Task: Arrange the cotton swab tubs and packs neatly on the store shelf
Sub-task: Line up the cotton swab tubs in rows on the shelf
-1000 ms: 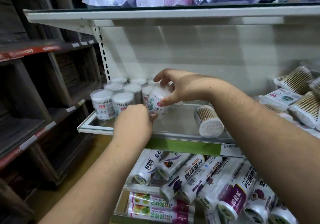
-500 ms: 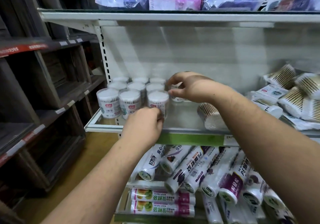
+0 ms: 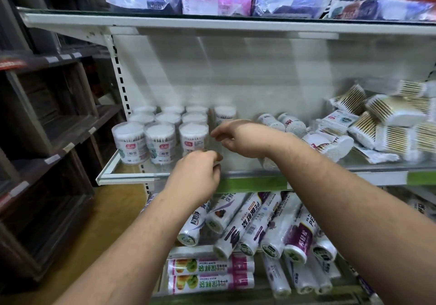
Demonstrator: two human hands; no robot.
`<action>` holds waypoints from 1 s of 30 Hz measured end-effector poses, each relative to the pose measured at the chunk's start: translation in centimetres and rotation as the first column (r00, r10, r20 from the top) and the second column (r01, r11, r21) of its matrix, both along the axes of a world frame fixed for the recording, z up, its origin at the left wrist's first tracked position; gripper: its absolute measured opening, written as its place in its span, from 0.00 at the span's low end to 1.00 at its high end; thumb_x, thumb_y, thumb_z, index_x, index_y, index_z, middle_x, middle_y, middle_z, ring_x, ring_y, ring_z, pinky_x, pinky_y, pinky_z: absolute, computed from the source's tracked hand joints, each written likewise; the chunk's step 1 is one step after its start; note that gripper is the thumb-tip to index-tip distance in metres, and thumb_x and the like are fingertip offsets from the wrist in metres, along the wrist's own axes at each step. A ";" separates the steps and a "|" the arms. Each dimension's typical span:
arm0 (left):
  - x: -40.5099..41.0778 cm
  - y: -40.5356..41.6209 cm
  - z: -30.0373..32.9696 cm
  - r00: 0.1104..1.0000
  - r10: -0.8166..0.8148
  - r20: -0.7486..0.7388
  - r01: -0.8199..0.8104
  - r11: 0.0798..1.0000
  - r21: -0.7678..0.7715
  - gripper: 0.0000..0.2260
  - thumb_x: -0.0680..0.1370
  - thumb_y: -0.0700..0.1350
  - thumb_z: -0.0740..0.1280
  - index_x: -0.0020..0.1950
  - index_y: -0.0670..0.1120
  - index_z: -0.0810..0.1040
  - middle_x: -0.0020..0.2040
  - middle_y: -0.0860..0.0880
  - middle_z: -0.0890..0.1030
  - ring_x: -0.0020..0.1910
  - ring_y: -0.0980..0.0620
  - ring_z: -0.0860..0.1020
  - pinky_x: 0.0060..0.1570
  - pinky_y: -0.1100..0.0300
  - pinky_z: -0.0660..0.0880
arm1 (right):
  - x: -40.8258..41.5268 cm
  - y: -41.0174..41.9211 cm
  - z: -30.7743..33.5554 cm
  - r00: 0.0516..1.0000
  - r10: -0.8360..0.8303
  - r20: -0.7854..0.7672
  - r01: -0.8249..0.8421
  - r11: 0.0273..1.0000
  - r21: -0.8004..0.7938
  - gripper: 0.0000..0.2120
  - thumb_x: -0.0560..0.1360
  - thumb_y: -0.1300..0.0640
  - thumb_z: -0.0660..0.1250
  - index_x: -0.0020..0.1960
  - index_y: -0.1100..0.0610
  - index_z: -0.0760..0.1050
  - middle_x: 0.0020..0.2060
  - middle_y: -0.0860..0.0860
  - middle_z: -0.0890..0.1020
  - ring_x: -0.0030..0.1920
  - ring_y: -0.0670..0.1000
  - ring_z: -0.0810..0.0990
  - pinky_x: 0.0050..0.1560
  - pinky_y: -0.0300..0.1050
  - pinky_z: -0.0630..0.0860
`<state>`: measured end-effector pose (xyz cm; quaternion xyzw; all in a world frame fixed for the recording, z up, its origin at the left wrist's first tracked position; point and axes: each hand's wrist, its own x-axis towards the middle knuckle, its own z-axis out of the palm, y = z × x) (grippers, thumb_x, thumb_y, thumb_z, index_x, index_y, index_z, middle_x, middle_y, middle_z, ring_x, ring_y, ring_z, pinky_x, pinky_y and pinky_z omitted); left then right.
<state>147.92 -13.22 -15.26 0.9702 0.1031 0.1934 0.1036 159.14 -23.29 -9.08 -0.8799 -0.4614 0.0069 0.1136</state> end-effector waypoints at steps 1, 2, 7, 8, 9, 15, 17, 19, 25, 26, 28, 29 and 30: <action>0.0 -0.1 0.1 1.000 -0.004 0.006 0.004 1.000 0.002 0.15 0.79 0.48 0.60 0.64 0.51 0.77 0.59 0.47 0.80 0.59 0.45 0.77 0.56 0.53 0.74 | 0.0 -0.3 0.4 1.000 -0.005 0.002 0.005 1.000 0.004 0.18 0.80 0.58 0.61 0.70 0.51 0.73 0.65 0.48 0.78 0.63 0.49 0.77 0.61 0.36 0.68; 0.0 -0.2 0.3 1.000 -0.006 0.016 0.006 1.000 0.001 0.15 0.79 0.47 0.60 0.64 0.51 0.77 0.59 0.46 0.80 0.59 0.45 0.77 0.56 0.53 0.74 | 0.1 -0.8 0.8 1.000 -0.017 0.003 0.017 1.000 0.015 0.18 0.80 0.58 0.62 0.69 0.50 0.73 0.64 0.47 0.79 0.62 0.48 0.77 0.59 0.35 0.68; 1.4 -1.4 0.8 0.995 -0.072 0.072 0.078 0.993 -0.093 0.14 0.79 0.47 0.61 0.64 0.50 0.77 0.60 0.48 0.80 0.60 0.48 0.77 0.58 0.53 0.74 | 1.8 -4.3 2.5 0.986 -0.156 0.050 0.156 0.988 0.012 0.16 0.80 0.55 0.62 0.66 0.46 0.75 0.60 0.47 0.81 0.56 0.49 0.79 0.49 0.35 0.68; 1.6 -1.6 0.8 0.992 -0.090 0.086 0.100 0.986 -0.130 0.14 0.79 0.47 0.61 0.64 0.51 0.76 0.60 0.49 0.80 0.60 0.49 0.77 0.59 0.52 0.74 | 2.1 -4.7 2.5 0.983 -0.173 0.056 0.174 0.985 -0.011 0.15 0.80 0.55 0.62 0.66 0.47 0.76 0.60 0.47 0.81 0.55 0.49 0.79 0.49 0.35 0.67; 2.1 -2.1 0.9 0.989 -0.112 0.095 0.126 0.979 -0.159 0.15 0.79 0.49 0.62 0.65 0.52 0.76 0.61 0.50 0.80 0.60 0.49 0.77 0.60 0.52 0.74 | 2.6 -5.3 2.6 0.981 -0.187 0.056 0.188 0.982 -0.026 0.15 0.80 0.55 0.62 0.66 0.47 0.76 0.60 0.48 0.81 0.54 0.50 0.79 0.48 0.36 0.67; 4.4 -4.7 1.4 0.970 -0.242 -0.006 0.231 0.932 -0.279 0.31 0.74 0.63 0.67 0.74 0.60 0.61 0.76 0.54 0.62 0.73 0.53 0.63 0.72 0.54 0.63 | 5.3 -7.5 2.4 0.979 -0.199 -0.042 0.198 0.980 -0.011 0.16 0.81 0.56 0.59 0.68 0.46 0.73 0.58 0.47 0.81 0.44 0.48 0.78 0.43 0.38 0.72; 5.4 -5.4 1.5 0.975 -0.217 -0.047 0.193 0.935 -0.296 0.34 0.72 0.62 0.70 0.75 0.62 0.58 0.78 0.54 0.56 0.75 0.53 0.59 0.73 0.54 0.60 | 6.3 -7.9 2.2 0.984 -0.159 -0.080 0.161 0.986 0.032 0.18 0.81 0.58 0.58 0.69 0.46 0.70 0.57 0.46 0.82 0.47 0.49 0.81 0.48 0.41 0.76; 6.4 -5.9 1.5 0.980 -0.197 -0.035 0.169 0.909 -0.381 0.32 0.73 0.57 0.71 0.74 0.62 0.61 0.75 0.54 0.64 0.70 0.55 0.66 0.68 0.60 0.63 | 7.5 -8.4 2.2 0.982 -0.108 -0.152 0.121 0.989 0.079 0.19 0.81 0.60 0.57 0.70 0.47 0.68 0.55 0.46 0.83 0.48 0.49 0.84 0.52 0.46 0.79; 9.5 -6.1 2.1 0.999 0.037 0.013 -0.018 0.724 -0.690 0.24 0.73 0.63 0.68 0.66 0.55 0.74 0.57 0.54 0.79 0.50 0.58 0.77 0.49 0.63 0.74 | 10.2 -9.8 4.0 0.994 -0.021 -0.103 0.030 0.996 0.079 0.17 0.80 0.58 0.59 0.65 0.43 0.74 0.55 0.41 0.82 0.52 0.45 0.81 0.51 0.39 0.76; 10.1 -6.2 2.2 0.995 0.103 0.001 -0.073 0.710 -0.700 0.21 0.75 0.65 0.64 0.63 0.55 0.75 0.53 0.53 0.80 0.47 0.57 0.77 0.46 0.61 0.73 | 10.6 -9.9 4.1 0.996 -0.010 -0.092 0.017 0.997 0.077 0.17 0.79 0.58 0.59 0.64 0.43 0.75 0.55 0.42 0.82 0.53 0.46 0.80 0.55 0.40 0.75; 11.2 -6.6 2.5 0.978 0.207 -0.022 -0.166 0.712 -0.683 0.17 0.79 0.65 0.55 0.55 0.55 0.73 0.44 0.52 0.79 0.45 0.50 0.76 0.49 0.58 0.71 | 11.5 -10.0 4.0 0.996 0.012 -0.086 -0.007 0.998 0.065 0.18 0.78 0.60 0.60 0.64 0.44 0.75 0.55 0.43 0.81 0.54 0.47 0.80 0.58 0.43 0.75; 11.5 -6.7 2.6 0.969 0.243 -0.034 -0.203 0.718 -0.666 0.18 0.80 0.65 0.51 0.52 0.55 0.72 0.43 0.50 0.78 0.45 0.48 0.76 0.49 0.57 0.70 | 11.9 -9.9 3.8 0.996 0.024 -0.085 -0.019 0.998 0.056 0.19 0.78 0.60 0.61 0.65 0.45 0.75 0.56 0.43 0.80 0.54 0.47 0.79 0.59 0.43 0.74; 11.8 -6.8 2.6 0.961 0.271 -0.047 -0.236 0.723 -0.650 0.21 0.80 0.65 0.48 0.51 0.53 0.73 0.44 0.47 0.79 0.47 0.46 0.77 0.49 0.57 0.69 | 12.3 -9.7 3.6 0.996 0.034 -0.077 -0.031 0.998 0.045 0.19 0.77 0.60 0.61 0.65 0.45 0.75 0.57 0.44 0.79 0.55 0.47 0.79 0.59 0.43 0.74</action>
